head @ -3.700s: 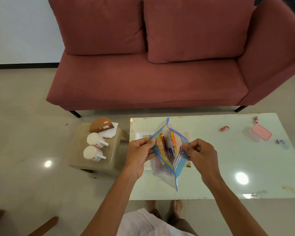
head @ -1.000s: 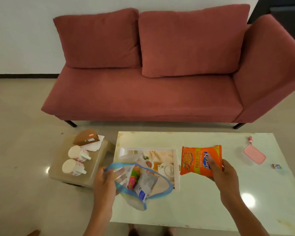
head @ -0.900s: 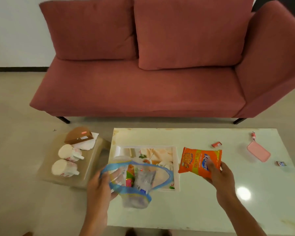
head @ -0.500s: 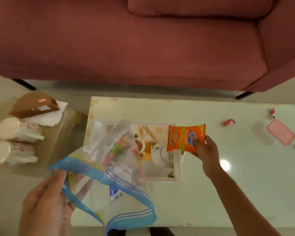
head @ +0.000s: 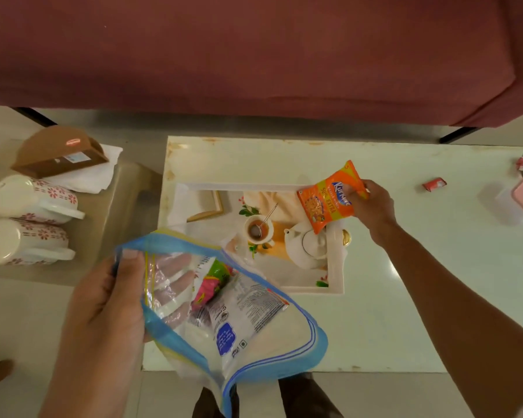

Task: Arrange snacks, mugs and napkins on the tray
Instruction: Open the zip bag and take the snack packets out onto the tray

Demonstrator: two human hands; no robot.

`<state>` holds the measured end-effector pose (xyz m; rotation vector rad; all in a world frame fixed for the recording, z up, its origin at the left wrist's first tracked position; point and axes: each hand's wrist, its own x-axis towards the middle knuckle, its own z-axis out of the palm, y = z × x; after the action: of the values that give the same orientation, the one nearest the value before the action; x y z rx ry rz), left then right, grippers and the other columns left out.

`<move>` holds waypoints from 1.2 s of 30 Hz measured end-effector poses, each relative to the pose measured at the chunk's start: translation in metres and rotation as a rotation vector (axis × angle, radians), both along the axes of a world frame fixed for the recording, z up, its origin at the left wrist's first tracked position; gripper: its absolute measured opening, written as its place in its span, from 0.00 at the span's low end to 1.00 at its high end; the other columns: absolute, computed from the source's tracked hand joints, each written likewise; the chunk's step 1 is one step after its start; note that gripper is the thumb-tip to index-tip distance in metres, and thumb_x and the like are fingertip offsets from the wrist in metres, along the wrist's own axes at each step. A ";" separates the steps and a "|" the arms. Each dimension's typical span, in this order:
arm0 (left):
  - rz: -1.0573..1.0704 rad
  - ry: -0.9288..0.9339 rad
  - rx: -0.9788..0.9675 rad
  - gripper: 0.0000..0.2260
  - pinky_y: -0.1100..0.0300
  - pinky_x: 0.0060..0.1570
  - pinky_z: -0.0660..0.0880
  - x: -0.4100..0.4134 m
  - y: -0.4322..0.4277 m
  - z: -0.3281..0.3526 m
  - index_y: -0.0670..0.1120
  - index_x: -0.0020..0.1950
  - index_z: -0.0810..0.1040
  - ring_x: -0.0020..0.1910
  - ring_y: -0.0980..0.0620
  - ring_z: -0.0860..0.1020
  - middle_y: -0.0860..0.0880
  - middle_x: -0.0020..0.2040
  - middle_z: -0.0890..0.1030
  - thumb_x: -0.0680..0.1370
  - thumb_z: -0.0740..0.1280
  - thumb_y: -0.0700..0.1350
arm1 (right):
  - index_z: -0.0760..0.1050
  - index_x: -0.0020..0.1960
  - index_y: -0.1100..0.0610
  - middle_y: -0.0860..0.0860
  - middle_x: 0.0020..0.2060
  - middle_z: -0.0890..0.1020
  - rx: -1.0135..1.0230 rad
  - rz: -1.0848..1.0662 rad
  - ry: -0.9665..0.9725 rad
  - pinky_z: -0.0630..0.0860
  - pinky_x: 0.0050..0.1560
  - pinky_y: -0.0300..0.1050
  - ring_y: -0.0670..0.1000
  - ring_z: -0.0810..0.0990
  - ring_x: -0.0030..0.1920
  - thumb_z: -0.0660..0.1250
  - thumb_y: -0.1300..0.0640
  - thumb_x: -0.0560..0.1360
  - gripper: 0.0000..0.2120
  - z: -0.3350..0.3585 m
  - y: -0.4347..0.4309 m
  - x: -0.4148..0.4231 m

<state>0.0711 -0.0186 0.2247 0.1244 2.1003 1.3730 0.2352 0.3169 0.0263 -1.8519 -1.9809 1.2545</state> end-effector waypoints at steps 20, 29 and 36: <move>0.021 -0.043 0.087 0.16 0.53 0.36 0.84 0.021 -0.001 0.010 0.61 0.48 0.83 0.46 0.43 0.86 0.43 0.45 0.86 0.84 0.56 0.51 | 0.81 0.56 0.48 0.44 0.53 0.84 0.087 0.649 -0.197 0.77 0.42 0.32 0.42 0.81 0.50 0.65 0.47 0.78 0.11 0.215 -0.216 -0.020; -0.028 0.026 0.087 0.14 0.40 0.40 0.83 0.038 -0.006 0.022 0.60 0.57 0.80 0.46 0.48 0.85 0.54 0.45 0.85 0.80 0.56 0.56 | 0.69 0.71 0.41 0.50 0.70 0.67 0.096 1.147 -0.374 0.76 0.59 0.49 0.55 0.69 0.68 0.70 0.66 0.72 0.33 0.178 -0.211 -0.027; -0.087 0.038 0.091 0.13 0.36 0.40 0.82 0.022 -0.011 0.024 0.65 0.52 0.81 0.43 0.40 0.84 0.48 0.43 0.85 0.80 0.56 0.55 | 0.80 0.57 0.50 0.48 0.58 0.82 0.418 1.358 -0.328 0.82 0.39 0.53 0.56 0.83 0.53 0.72 0.63 0.71 0.16 0.169 -0.203 -0.036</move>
<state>0.0934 -0.0293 0.2485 0.2780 2.0388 1.4241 0.1993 0.1141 0.1951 -0.3529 -3.4559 0.5033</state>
